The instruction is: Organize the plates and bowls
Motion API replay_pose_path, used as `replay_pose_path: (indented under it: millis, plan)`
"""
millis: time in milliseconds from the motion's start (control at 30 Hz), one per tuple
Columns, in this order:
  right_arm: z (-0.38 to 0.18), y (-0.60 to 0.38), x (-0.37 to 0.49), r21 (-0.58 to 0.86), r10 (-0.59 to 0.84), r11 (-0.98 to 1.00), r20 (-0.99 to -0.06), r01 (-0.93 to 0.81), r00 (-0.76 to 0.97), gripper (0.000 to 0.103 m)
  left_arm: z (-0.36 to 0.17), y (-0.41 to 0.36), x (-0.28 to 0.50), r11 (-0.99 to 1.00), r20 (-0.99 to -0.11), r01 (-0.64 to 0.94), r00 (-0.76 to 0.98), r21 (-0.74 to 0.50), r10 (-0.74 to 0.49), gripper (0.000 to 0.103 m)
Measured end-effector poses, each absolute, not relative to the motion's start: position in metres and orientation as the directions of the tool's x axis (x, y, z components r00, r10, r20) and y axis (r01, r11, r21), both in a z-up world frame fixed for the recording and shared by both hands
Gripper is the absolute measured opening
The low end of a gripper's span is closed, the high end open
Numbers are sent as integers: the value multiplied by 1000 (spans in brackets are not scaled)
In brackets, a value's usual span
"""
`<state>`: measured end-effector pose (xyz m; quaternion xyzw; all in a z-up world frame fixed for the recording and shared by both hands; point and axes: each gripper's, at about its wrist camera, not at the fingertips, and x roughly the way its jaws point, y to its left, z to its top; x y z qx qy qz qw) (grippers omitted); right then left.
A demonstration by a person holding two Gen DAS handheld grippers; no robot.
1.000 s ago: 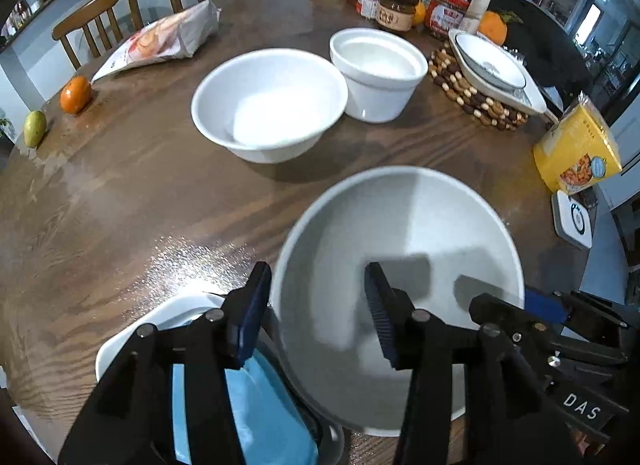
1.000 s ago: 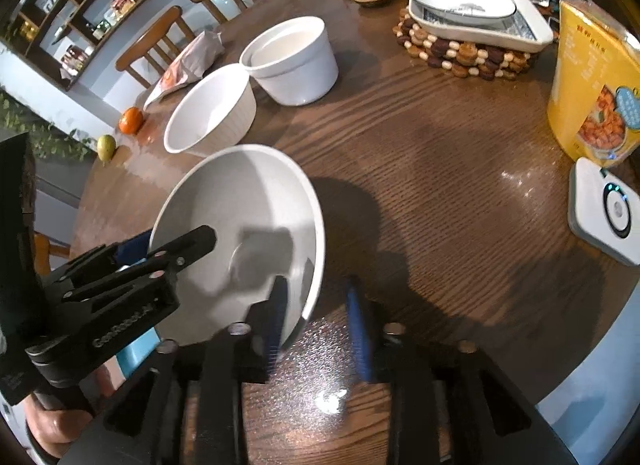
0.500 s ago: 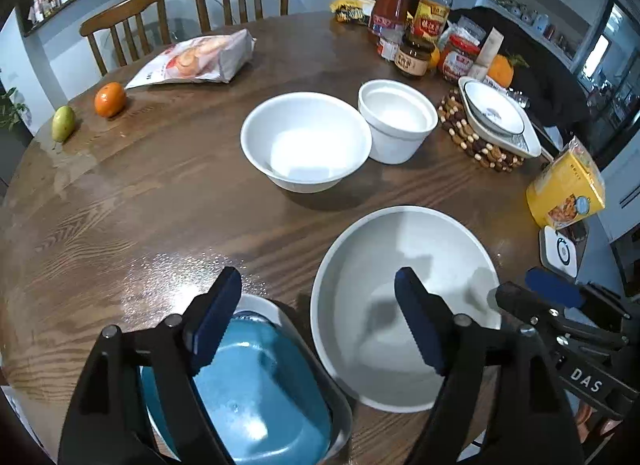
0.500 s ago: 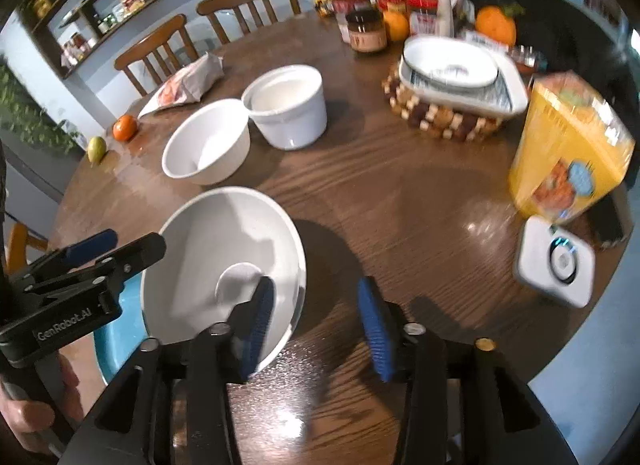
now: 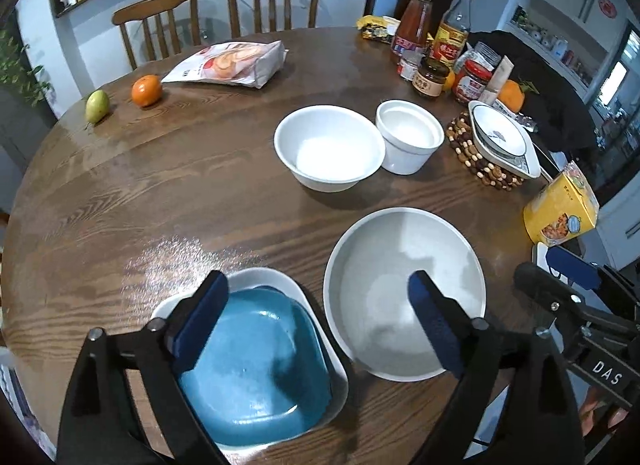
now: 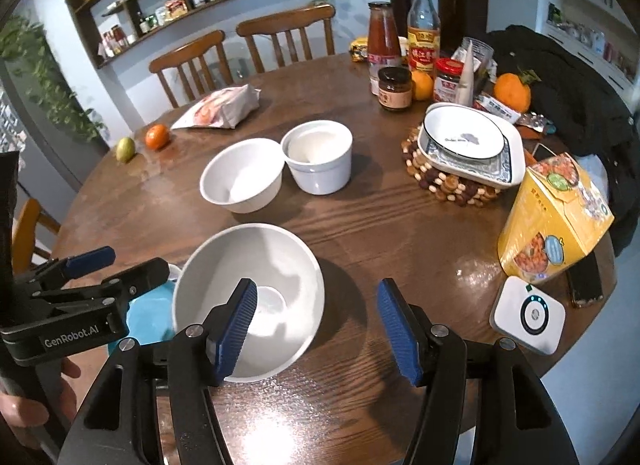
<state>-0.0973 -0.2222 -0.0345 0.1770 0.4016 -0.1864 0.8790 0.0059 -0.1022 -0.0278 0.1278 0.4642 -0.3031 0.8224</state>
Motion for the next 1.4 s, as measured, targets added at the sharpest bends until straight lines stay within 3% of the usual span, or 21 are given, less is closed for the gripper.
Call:
replay_pose_path:
  millis: [33, 567, 700, 1000, 1167, 1400]
  plan:
    - [-34, -222, -98, 161, -182, 871, -771, 464, 610, 63, -28, -101, 5, 791, -840, 608, 393, -69, -375, 101]
    - [-32, -240, -102, 210, -70, 918, -750, 337, 658, 64, -20, -91, -13, 881, -831, 470, 472, -44, -294, 102]
    - [-31, -244, -102, 224, -38, 927, -742, 300, 669, 76, -21, -85, -16, 906, -831, 422, 490, -38, -263, 102]
    - [-32, -251, -92, 301, 68, 925, -729, 230, 681, 76, -19, -76, -19, 936, -837, 351, 507, -16, -204, 102]
    - [-38, -257, -80, 400, 144, 887, -716, 233, 683, 77, -8, -75, -10, 937, -826, 348, 519, -29, -218, 102]
    - [-31, -263, -61, 427, 125, 859, -711, 284, 692, 77, 11, -89, 23, 922, -806, 387, 535, -33, -254, 102]
